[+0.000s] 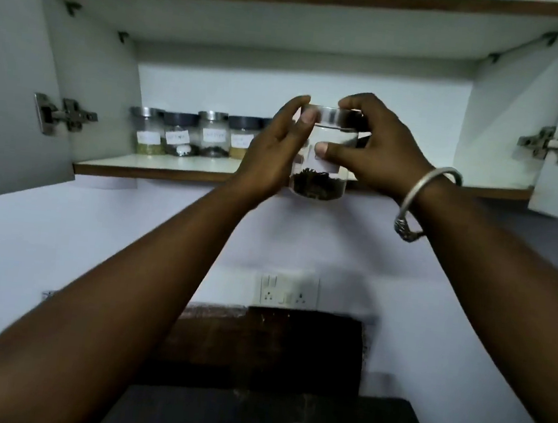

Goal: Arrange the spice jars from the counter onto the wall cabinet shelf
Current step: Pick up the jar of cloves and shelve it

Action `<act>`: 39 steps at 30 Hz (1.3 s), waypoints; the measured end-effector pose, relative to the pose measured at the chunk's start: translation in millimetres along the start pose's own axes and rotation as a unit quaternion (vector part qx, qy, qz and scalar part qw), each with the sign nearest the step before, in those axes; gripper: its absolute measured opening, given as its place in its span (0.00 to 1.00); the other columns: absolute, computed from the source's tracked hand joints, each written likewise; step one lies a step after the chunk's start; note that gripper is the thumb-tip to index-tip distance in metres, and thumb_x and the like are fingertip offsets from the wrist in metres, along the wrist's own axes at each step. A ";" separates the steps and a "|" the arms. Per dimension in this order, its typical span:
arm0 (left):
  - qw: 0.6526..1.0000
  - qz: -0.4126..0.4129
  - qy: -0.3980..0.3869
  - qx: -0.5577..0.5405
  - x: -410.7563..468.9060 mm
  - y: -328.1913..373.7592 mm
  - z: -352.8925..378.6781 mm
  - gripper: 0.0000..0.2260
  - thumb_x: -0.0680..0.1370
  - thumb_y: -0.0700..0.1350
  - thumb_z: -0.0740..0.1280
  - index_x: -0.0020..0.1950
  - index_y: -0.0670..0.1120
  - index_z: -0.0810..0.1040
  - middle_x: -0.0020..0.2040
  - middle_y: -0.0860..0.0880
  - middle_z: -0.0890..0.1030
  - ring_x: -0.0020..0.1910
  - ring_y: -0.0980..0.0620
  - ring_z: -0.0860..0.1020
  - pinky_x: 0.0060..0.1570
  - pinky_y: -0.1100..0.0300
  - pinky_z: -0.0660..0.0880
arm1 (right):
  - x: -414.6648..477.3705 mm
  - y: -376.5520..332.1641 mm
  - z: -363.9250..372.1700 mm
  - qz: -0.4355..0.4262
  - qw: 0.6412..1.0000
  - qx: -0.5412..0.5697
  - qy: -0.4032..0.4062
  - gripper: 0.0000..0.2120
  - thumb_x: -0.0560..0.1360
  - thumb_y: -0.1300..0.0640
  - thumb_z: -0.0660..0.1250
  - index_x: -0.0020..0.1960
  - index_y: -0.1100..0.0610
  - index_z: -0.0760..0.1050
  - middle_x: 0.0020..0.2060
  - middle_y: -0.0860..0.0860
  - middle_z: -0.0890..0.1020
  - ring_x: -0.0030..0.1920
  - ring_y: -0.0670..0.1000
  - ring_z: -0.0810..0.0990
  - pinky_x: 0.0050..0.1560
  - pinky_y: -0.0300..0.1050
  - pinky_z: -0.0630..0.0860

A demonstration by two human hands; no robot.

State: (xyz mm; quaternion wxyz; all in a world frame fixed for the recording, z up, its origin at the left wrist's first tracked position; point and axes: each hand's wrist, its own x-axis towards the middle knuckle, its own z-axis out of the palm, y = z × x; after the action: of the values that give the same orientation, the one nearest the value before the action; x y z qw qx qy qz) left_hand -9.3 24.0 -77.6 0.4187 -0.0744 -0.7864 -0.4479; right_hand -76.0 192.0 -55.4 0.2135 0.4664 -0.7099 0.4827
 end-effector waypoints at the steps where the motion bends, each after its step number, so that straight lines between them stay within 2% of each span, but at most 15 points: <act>1: 0.999 0.013 0.014 0.043 18.9 -11.2 -5.4 0.22 0.82 0.64 0.57 0.72 0.56 0.73 0.64 0.52 0.81 0.61 0.50 0.81 0.59 0.48 0.80 | 20.9 7.3 1.8 0.001 1.000 -0.014 0.010 0.28 0.71 0.52 0.79 0.67 0.54 0.72 0.54 0.46 0.78 0.53 0.51 0.81 0.57 0.46 0.78; 2: 0.994 0.023 0.034 0.105 35.5 -24.6 -11.1 0.20 0.83 0.62 0.56 0.69 0.53 0.75 0.60 0.50 0.83 0.60 0.47 0.81 0.59 0.46 0.79 | 40.5 15.7 4.5 0.004 0.999 -0.029 0.020 0.28 0.71 0.52 0.79 0.66 0.55 0.73 0.53 0.46 0.78 0.53 0.50 0.79 0.56 0.44 0.76; 4: 0.962 0.002 0.033 0.271 58.1 -55.9 -23.6 0.17 0.86 0.56 0.55 0.64 0.49 0.77 0.55 0.45 0.84 0.57 0.41 0.81 0.54 0.50 0.76 | 74.0 36.8 13.4 0.025 0.997 -0.069 0.021 0.27 0.71 0.53 0.80 0.65 0.57 0.74 0.52 0.48 0.78 0.54 0.51 0.79 0.55 0.42 0.73; 6: 0.902 -0.064 -0.006 0.426 63.3 -85.3 -28.3 0.16 0.85 0.53 0.56 0.63 0.48 0.78 0.58 0.42 0.83 0.59 0.37 0.80 0.50 0.50 0.73 | 99.5 62.4 25.6 0.059 0.993 -0.106 -0.006 0.26 0.71 0.52 0.79 0.65 0.57 0.74 0.56 0.52 0.80 0.56 0.54 0.79 0.55 0.43 0.73; 8: 0.860 -0.075 -0.001 0.505 62.5 -106.1 -26.8 0.16 0.82 0.54 0.56 0.59 0.50 0.79 0.55 0.44 0.84 0.56 0.38 0.80 0.46 0.51 0.72 | 122.9 88.4 40.1 0.082 0.988 -0.128 -0.033 0.25 0.72 0.53 0.78 0.65 0.58 0.74 0.59 0.55 0.81 0.57 0.56 0.79 0.53 0.42 0.71; 10: 0.854 -0.059 0.009 0.518 65.0 -113.5 -24.6 0.16 0.81 0.55 0.55 0.57 0.51 0.78 0.52 0.45 0.83 0.54 0.39 0.79 0.43 0.52 0.70 | 142.1 108.8 51.4 0.097 0.985 -0.132 -0.045 0.25 0.73 0.53 0.77 0.66 0.58 0.74 0.60 0.56 0.80 0.58 0.56 0.78 0.53 0.42 0.70; 15: 0.847 -0.060 0.006 0.528 72.1 -121.1 -26.2 0.17 0.80 0.57 0.55 0.59 0.52 0.78 0.56 0.45 0.82 0.58 0.40 0.77 0.49 0.48 0.72 | 187.4 138.6 78.0 0.121 0.978 -0.158 -0.064 0.28 0.74 0.55 0.77 0.70 0.59 0.72 0.65 0.57 0.79 0.63 0.59 0.78 0.61 0.48 0.73; 19: 0.849 -0.055 0.012 0.525 70.9 -123.0 -23.6 0.17 0.80 0.56 0.55 0.58 0.52 0.78 0.57 0.46 0.81 0.58 0.41 0.77 0.51 0.48 0.72 | 212.5 153.9 96.0 0.134 0.972 -0.175 -0.080 0.25 0.74 0.56 0.76 0.67 0.60 0.73 0.62 0.58 0.80 0.60 0.60 0.79 0.56 0.48 0.75; 24: 0.844 -0.039 0.011 0.535 70.6 -124.3 -23.2 0.17 0.79 0.56 0.54 0.56 0.51 0.78 0.54 0.46 0.81 0.56 0.41 0.77 0.46 0.50 0.69 | 231.5 163.4 110.1 0.147 0.968 -0.185 -0.083 0.22 0.73 0.58 0.76 0.64 0.61 0.74 0.59 0.60 0.81 0.49 0.59 0.78 0.46 0.48 0.75; 28: 0.842 -0.044 0.011 0.537 73.3 -127.1 -22.9 0.17 0.80 0.56 0.53 0.57 0.51 0.78 0.54 0.46 0.80 0.56 0.41 0.76 0.47 0.49 0.69 | 235.1 171.2 116.4 0.152 0.970 -0.174 -0.072 0.25 0.74 0.59 0.75 0.68 0.62 0.72 0.62 0.60 0.79 0.57 0.63 0.80 0.51 0.50 0.78; 30: 0.841 -0.040 0.011 0.539 72.9 -127.5 -22.9 0.17 0.79 0.56 0.53 0.56 0.51 0.78 0.53 0.46 0.80 0.56 0.41 0.76 0.47 0.49 0.70 | 235.6 172.7 117.7 0.155 0.972 -0.162 -0.070 0.29 0.75 0.60 0.74 0.72 0.63 0.68 0.66 0.60 0.77 0.61 0.63 0.79 0.59 0.56 0.79; 32: 0.840 -0.031 0.015 0.541 72.3 -127.9 -22.6 0.19 0.78 0.57 0.52 0.55 0.51 0.78 0.53 0.46 0.81 0.55 0.41 0.77 0.47 0.49 0.71 | 236.5 172.3 117.1 0.160 0.973 -0.146 -0.081 0.33 0.76 0.61 0.73 0.76 0.62 0.64 0.68 0.61 0.76 0.62 0.64 0.79 0.62 0.59 0.79; 34: 0.842 -0.023 0.017 0.538 72.1 -128.0 -22.8 0.20 0.76 0.57 0.50 0.54 0.50 0.77 0.52 0.46 0.81 0.54 0.42 0.77 0.47 0.49 0.73 | 234.6 170.9 116.2 0.186 0.970 -0.119 -0.101 0.43 0.78 0.62 0.71 0.83 0.56 0.48 0.70 0.62 0.74 0.63 0.64 0.79 0.61 0.56 0.79; 36: 0.845 -0.012 0.019 0.534 71.8 -129.2 -24.0 0.20 0.76 0.58 0.50 0.53 0.51 0.77 0.51 0.47 0.81 0.53 0.43 0.77 0.47 0.50 0.74 | 229.3 166.6 116.7 0.224 0.965 -0.084 -0.102 0.54 0.78 0.61 0.72 0.81 0.51 0.30 0.73 0.66 0.70 0.65 0.66 0.78 0.60 0.55 0.77; 39: 0.843 -0.001 0.016 0.538 72.5 -130.9 -25.6 0.20 0.76 0.59 0.49 0.52 0.51 0.76 0.50 0.48 0.81 0.52 0.43 0.77 0.44 0.51 0.72 | 220.4 157.3 115.6 0.268 0.957 -0.035 -0.103 0.59 0.77 0.56 0.74 0.78 0.53 0.22 0.81 0.66 0.54 0.76 0.65 0.67 0.73 0.56 0.67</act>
State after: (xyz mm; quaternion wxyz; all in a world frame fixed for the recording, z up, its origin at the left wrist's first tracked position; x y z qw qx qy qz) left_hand -104.8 -91.3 -102.7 0.4052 0.1700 -0.8972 0.0439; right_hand -299.9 4.8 -17.0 0.0180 0.2984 -0.8434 0.4464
